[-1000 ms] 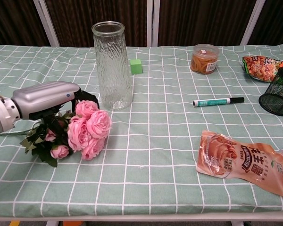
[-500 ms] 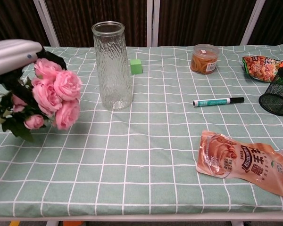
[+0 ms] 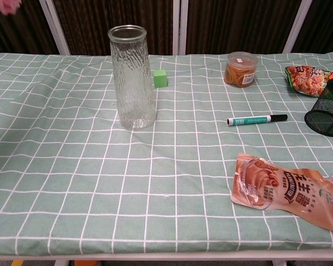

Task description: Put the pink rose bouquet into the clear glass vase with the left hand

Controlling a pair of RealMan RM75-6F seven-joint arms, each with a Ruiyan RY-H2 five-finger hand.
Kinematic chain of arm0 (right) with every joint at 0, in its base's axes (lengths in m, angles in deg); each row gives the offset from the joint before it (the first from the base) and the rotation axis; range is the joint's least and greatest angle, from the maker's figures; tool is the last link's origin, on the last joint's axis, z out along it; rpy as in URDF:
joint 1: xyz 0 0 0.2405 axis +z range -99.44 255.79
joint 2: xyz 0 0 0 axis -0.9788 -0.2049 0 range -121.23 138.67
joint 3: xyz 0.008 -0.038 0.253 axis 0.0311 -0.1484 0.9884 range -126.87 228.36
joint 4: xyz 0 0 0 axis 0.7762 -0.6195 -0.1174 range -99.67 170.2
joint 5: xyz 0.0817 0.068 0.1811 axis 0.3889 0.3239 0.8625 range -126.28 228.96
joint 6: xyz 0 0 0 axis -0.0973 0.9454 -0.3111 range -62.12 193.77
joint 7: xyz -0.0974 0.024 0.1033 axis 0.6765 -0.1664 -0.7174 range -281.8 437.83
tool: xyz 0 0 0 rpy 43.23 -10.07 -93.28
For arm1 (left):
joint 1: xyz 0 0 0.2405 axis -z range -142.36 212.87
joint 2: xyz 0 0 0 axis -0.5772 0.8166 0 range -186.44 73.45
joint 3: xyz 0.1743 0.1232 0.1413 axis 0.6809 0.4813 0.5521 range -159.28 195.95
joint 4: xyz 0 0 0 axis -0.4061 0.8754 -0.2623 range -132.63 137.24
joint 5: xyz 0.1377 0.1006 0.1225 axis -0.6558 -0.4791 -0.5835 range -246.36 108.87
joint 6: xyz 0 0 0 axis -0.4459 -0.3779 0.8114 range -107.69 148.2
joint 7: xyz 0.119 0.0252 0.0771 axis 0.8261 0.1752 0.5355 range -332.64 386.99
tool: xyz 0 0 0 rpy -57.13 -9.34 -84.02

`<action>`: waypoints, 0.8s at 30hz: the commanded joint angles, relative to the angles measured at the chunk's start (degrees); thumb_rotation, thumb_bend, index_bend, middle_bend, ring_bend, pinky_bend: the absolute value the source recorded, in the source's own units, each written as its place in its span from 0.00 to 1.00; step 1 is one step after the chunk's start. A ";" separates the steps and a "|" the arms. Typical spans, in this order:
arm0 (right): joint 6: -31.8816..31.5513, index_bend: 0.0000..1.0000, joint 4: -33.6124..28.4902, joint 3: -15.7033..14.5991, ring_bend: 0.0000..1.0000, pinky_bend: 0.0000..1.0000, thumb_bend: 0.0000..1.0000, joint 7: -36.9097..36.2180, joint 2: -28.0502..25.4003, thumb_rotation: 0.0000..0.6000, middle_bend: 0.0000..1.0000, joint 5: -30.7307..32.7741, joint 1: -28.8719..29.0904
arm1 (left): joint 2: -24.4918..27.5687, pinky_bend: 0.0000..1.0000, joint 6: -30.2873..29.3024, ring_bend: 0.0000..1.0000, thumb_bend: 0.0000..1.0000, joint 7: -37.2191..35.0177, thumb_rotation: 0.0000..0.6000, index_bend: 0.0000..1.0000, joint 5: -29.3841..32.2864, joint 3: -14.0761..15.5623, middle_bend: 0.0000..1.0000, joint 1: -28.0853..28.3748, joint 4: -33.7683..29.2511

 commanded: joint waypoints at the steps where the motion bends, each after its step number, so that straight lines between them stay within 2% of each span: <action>1: 0.05 0.00 0.00 0.00 0.00 0.00 0.12 0.03 0.00 1.00 0.00 0.06 0.00 | -5.32 0.53 -11.06 0.45 0.11 -7.51 1.00 0.52 -3.65 -5.72 0.49 1.58 7.31; 5: 0.28 0.00 0.13 0.00 0.00 0.00 0.12 0.00 0.09 1.00 0.00 0.21 0.05 | -9.90 0.53 -16.03 0.45 0.11 -17.37 1.00 0.52 -1.24 -10.28 0.49 3.44 8.58; 11: 0.74 0.00 0.52 -0.01 0.00 0.00 0.12 -0.24 0.28 1.00 0.00 0.56 0.11 | -13.99 0.53 -15.70 0.45 0.11 -28.40 1.00 0.51 5.78 -15.97 0.49 5.66 3.44; 17: 1.11 0.00 0.90 0.10 0.00 0.00 0.12 -0.60 0.30 1.00 0.00 1.06 0.11 | -15.76 0.52 -11.42 0.45 0.12 -35.12 1.00 0.50 15.20 -22.33 0.48 7.04 -4.91; 21: 1.71 0.00 1.26 0.11 0.00 0.00 0.12 -0.93 0.40 1.00 0.00 1.51 0.18 | -15.87 0.52 -5.96 0.45 0.12 -40.03 1.00 0.50 24.79 -28.07 0.47 7.11 -13.45; 24: 1.90 0.00 1.50 0.07 0.00 0.00 0.12 -1.05 0.53 1.00 0.00 1.61 0.21 | -15.72 0.52 -3.88 0.45 0.12 -41.10 1.00 0.49 27.80 -30.19 0.47 7.48 -15.09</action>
